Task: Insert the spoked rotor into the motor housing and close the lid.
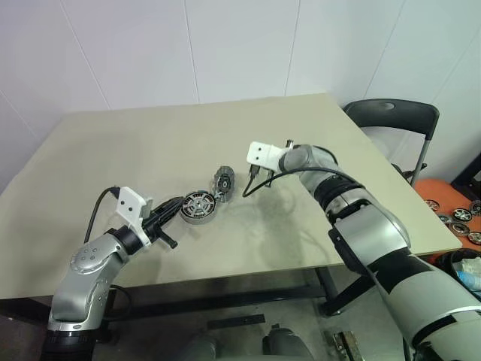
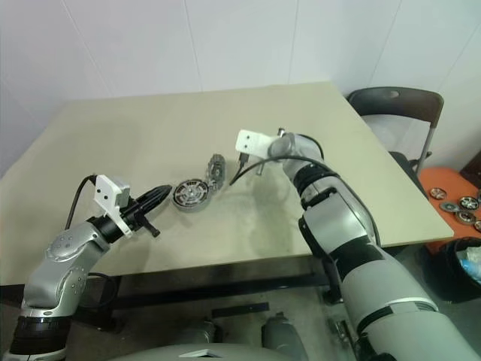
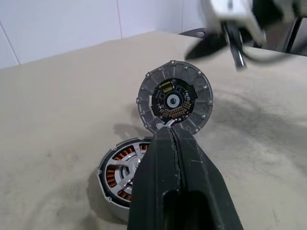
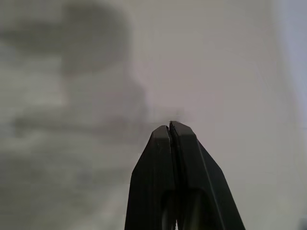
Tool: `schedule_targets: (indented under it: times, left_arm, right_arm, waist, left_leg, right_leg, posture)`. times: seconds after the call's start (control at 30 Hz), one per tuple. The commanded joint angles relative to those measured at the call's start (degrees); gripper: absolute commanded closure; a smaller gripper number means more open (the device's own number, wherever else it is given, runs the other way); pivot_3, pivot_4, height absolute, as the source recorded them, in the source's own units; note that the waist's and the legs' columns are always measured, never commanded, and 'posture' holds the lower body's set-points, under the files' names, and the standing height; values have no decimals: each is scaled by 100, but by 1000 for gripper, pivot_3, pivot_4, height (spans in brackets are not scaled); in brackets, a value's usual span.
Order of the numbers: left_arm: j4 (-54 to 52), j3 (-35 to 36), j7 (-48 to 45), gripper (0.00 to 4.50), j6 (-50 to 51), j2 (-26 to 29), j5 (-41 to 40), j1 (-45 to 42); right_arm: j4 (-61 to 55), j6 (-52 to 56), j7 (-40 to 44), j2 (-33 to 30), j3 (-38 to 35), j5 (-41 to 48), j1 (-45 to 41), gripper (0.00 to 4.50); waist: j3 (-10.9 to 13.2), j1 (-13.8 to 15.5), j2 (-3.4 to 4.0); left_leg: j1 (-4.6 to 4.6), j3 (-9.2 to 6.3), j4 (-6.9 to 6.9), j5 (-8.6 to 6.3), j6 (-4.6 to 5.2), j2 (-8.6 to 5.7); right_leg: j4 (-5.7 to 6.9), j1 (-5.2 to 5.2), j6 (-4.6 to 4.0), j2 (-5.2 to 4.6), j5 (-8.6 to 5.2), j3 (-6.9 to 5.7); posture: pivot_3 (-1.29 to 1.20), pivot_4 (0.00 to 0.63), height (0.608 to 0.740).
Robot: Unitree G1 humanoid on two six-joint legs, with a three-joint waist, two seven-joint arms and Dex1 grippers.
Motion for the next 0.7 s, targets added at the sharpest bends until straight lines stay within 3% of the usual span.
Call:
schedule_targets:
  times: [0.03,0.4,0.7]
  left_arm:
    - [-26,122,-61,4500,-187,46,-37,-61]
    - [127,109,-164,4500,-319,66,19,47]
    - [402,38,-227,4500,-569,42,134,104]
  right_arm:
    - [-456,161,304,254,-308,376,26,4449]
    - [-961,1247,1020,859,-1120,1388,40,4449]
    - [-1488,1917,1703,1319,-1028,1637,318,4449]
  waist:
    - [0,-2,0]
    - [-1,9,0]
    - [-1,-1,0]
  left_leg:
    - [1,0,1,0,0,0]
    - [3,-5,9,0,0,-1]
    - [2,-5,6,0,0,1]
  right_leg:
    - [0,1,0,1,0,0]
    - [2,7,0,1,0,-3]
    - [3,3,0,3,0,-2]
  posture:
    - [0,0,740]
    - [0,0,740]
    - [0,0,740]
